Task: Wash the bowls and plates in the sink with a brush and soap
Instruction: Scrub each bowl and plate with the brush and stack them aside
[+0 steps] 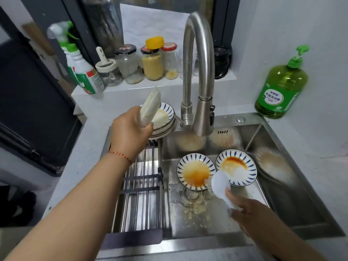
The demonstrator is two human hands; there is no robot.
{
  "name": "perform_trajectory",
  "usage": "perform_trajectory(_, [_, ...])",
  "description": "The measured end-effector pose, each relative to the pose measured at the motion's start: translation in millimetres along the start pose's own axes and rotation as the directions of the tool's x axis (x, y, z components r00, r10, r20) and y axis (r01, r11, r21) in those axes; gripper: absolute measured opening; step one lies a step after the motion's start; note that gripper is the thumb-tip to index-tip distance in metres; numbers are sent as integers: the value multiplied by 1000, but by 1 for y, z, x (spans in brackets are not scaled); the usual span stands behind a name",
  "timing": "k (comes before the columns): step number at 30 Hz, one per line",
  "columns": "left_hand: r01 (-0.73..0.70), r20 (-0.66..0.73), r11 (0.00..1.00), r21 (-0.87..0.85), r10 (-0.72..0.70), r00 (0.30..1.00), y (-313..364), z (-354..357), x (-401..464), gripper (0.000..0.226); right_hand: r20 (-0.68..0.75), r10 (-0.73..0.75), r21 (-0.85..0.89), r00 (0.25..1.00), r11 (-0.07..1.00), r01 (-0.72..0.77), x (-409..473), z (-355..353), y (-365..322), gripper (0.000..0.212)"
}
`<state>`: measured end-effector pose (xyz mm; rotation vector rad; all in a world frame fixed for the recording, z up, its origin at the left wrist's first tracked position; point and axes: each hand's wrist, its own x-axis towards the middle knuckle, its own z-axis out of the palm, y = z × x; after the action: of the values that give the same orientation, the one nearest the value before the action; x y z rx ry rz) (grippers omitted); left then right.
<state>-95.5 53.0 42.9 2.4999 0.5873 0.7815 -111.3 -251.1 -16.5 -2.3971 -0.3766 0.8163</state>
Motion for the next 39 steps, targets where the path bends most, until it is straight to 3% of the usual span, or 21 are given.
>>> perform_trajectory(6, [-229,234,902,367,149,961,-22,36,43,11,48,56,243,997,968,-66,15,1,-7,43])
perform_trajectory(12, [-268,306,838,475,128,943,-41,68,54,13,48,68,283,997,956,-79,31,7,-12,44])
perform_trajectory(22, [-313,364,852,419,158,918,-64,103,39,9,84,85,266,993,958,-104,40,10,-14,47])
perform_trajectory(27, [-385,360,875,294,271,893,-70,116,41,33,87,98,226,991,967,-115,39,8,-12,46])
perform_trajectory(32, [-363,484,849,383,150,862,-63,121,44,47,80,100,209,992,971,-115,42,9,-1,47])
perform_trajectory(34, [-312,430,860,404,122,894,-63,125,40,48,70,114,214,991,969,-126,44,9,6,46])
perform_trajectory(36, [-213,144,931,297,177,974,-59,128,20,41,55,120,206,991,970,-128,45,9,13,47])
perform_trajectory(38, [-212,-101,965,157,229,968,-49,138,-15,30,33,124,196,992,972,-128,46,8,19,51])
perform_trajectory(39, [-233,-74,967,104,241,968,-42,144,-37,28,21,130,187,991,974,-132,46,7,21,53])
